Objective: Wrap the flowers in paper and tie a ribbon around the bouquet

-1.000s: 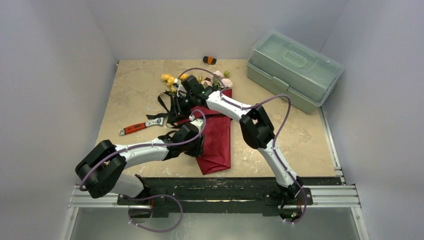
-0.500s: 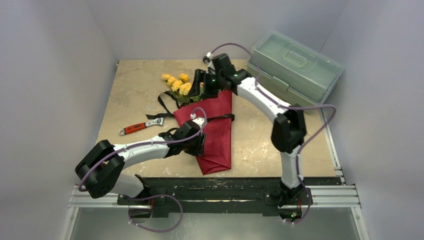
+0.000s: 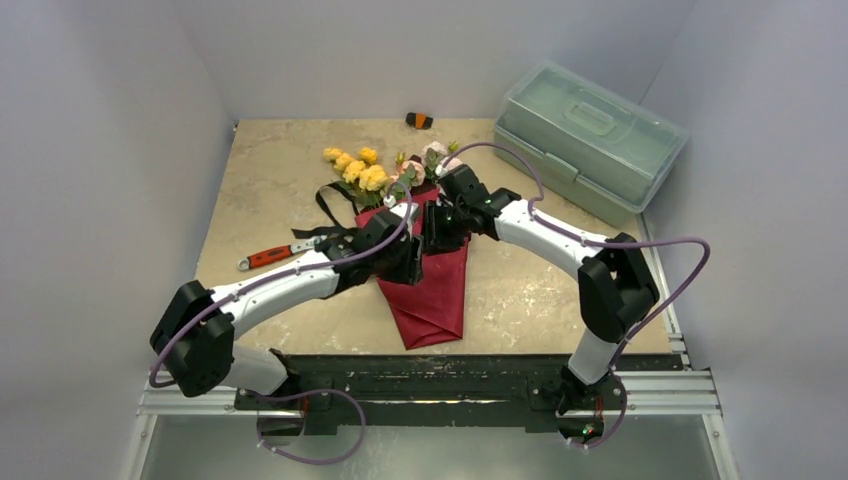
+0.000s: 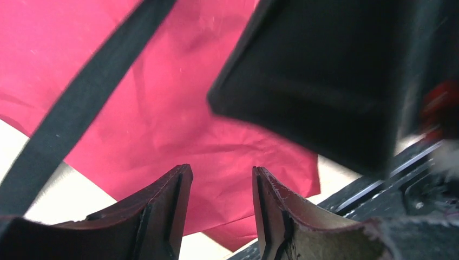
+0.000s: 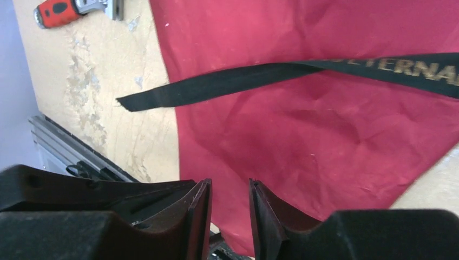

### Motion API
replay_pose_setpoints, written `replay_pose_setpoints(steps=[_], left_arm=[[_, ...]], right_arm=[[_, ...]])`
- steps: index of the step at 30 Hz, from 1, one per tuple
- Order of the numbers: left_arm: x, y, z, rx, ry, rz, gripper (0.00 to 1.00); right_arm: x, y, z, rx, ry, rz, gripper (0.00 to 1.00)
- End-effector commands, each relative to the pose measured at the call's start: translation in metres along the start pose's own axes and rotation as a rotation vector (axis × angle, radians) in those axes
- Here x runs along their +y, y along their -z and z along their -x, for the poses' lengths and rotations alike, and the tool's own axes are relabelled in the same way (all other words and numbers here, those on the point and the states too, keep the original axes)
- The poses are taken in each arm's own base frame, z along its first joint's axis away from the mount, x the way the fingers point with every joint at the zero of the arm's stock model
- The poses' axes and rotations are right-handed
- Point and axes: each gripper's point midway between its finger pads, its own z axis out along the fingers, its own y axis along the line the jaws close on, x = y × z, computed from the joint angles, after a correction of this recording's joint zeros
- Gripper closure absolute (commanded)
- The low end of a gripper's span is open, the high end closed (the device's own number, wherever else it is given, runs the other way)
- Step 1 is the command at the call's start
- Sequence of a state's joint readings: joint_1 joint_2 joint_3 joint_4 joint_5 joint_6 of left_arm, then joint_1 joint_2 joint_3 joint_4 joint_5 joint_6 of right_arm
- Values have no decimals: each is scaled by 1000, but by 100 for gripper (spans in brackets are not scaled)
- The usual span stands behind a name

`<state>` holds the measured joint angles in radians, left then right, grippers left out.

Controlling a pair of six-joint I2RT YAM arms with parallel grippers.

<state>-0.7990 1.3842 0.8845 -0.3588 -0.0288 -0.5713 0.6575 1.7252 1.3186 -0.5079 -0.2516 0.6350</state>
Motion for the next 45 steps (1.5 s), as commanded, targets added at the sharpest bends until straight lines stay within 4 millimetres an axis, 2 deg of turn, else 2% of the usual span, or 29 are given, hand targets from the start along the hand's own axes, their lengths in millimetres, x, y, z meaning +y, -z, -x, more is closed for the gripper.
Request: replay_pose_setpoints(steps=[1,3,8,14,17,22,25,29,32,36,41,45], left_arm=[[2,19,45,-82,110,22,51],[17,27,60,-105,157,52,51],[86,46,96,-177,235,232,42],[167,45,109,-168,354,405,23],[196,40,116,-175,420,453,21],[242,28,113,-135,538,545,20],[259,20,117,-146,552,527,22],[269,8,128,-148,505,508,25],[280,3,121,-108,515,547,27],[296,7,114,-111,530,588,29],[315,10,105,-89,536,622,31],[320,7,96,-70,557,650,32]], right_arm=[[32,-5,0,-22,16,89,63],[32,-12,-2,-7,13,87,63],[34,-29,-2,21,5,92,63],[43,-52,-5,67,-6,121,63],[45,-61,-5,84,-14,126,64],[47,-75,1,95,-4,128,64],[52,-83,2,117,-4,148,64],[55,-92,11,117,-7,146,64],[54,-99,18,119,-12,141,64],[48,-105,35,99,-33,136,64],[45,-102,63,61,-58,153,64],[59,-87,79,32,-42,200,64]])
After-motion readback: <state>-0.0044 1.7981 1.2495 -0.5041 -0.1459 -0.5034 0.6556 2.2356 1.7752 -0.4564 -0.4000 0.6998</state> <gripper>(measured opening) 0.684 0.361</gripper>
